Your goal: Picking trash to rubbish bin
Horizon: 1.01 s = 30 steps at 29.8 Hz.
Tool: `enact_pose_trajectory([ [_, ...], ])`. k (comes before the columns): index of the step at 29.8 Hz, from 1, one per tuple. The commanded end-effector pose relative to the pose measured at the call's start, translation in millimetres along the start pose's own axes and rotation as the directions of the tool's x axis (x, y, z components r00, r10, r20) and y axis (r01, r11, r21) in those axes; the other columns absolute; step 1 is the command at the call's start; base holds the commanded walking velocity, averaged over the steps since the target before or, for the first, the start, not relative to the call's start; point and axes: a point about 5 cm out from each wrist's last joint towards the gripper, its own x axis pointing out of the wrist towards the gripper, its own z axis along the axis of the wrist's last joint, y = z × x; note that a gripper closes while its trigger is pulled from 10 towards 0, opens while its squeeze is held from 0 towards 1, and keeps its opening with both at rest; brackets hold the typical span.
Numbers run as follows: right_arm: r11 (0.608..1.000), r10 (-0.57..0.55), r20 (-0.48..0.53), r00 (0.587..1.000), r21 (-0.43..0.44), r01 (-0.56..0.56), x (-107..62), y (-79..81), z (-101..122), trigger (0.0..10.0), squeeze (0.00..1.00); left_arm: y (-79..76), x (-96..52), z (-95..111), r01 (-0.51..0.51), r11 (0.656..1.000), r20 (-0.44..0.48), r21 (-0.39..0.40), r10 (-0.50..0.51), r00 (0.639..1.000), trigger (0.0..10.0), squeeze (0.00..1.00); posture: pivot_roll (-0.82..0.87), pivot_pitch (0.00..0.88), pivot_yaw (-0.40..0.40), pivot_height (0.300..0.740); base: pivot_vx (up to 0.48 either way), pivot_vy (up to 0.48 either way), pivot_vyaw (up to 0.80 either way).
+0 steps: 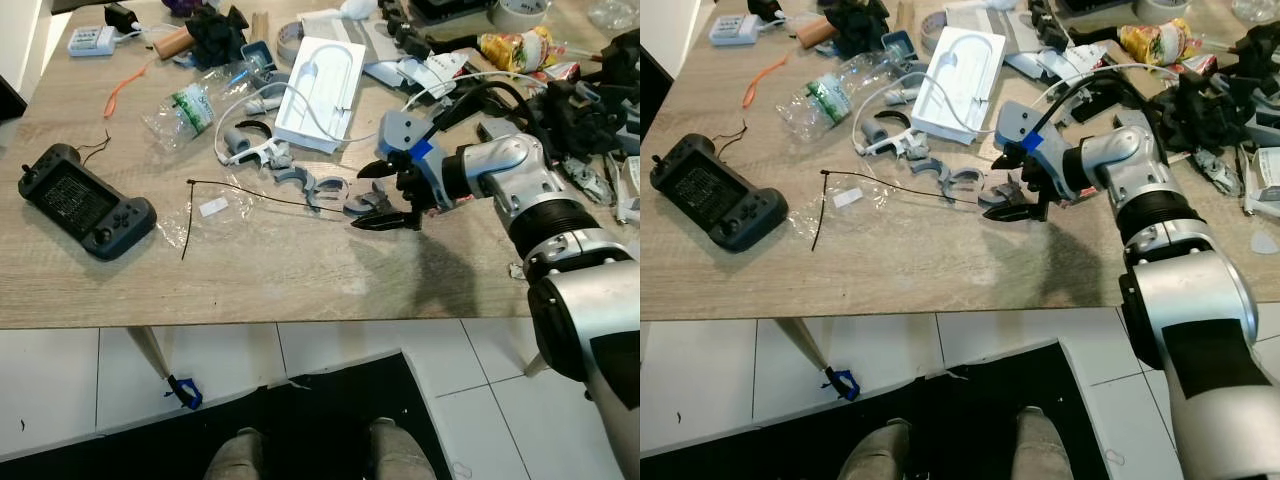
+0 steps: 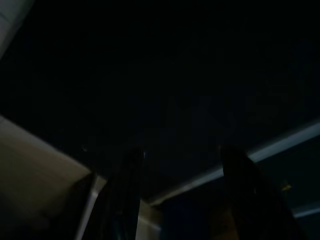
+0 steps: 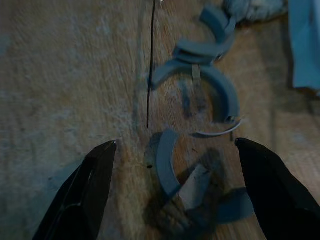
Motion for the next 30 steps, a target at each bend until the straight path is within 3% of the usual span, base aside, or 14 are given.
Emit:
enact_pose_trajectory([
  [1,1.0,0.019,-0.027,0.999,0.008,-0.019,6.5,6.4,-8,10.0,0.0,0.6,-5.1,-18,0.005,1.0,-0.05,0.002,-0.005,0.999,10.0,0.0,0.18,0.361,0.078,0.74,0.0,0.0,0.0],
  [5,1.0,0.012,-0.139,0.99,0.028,-0.008,4.9,7.8,-21,10.0,0.0,-2.6,-4.1,-16,0.009,1.0,-0.043,0.0,-0.009,0.999,10.0,0.0,0.17,0.365,0.073,0.74,0.0,0.0,0.0],
  [6,0.999,0.016,-0.175,0.984,0.046,-0.008,2.8,8.4,-26,5.0,0.0,-5.9,-2.2,-12,0.016,1.0,-0.036,0.001,-0.016,0.999,10.0,0.0,0.17,0.365,0.072,0.74,0.0,0.0,0.0],
  [8,0.999,0.016,-0.175,0.984,0.046,-0.008,2.8,8.4,-26,5.0,0.0,-5.9,-2.2,-12,0.016,1.0,-0.036,0.001,-0.016,0.999,10.0,0.0,0.17,0.365,0.072,0.74,0.0,0.0,0.0],
  [9,0.999,0.012,-0.181,0.983,0.046,-0.004,2.2,8.2,-27,0.0,0.0,-6.9,-1.5,-10,0.02,1.0,-0.031,0.002,-0.019,0.999,10.0,0.0,0.16,0.364,0.072,0.74,0.0,0.0,0.0],
  [23,0.996,0.06,-0.238,0.97,0.085,-0.041,-11.3,5.5,-29,0.0,0.0,-5.5,6.3,17,0.02,1.0,0.013,0.018,-0.02,1.0,10.0,0.0,0.12,0.304,0.054,0.74,0.0,0.0,0.0],
  [30,0.995,0.024,-0.181,0.983,0.101,-0.006,-16.1,-0.5,-21,0.0,0.0,-4.9,8.4,25,0.015,1.0,0.017,0.016,-0.015,1.0,10.0,0.0,0.12,0.272,0.048,0.74,0.0,0.0,0.0],
])
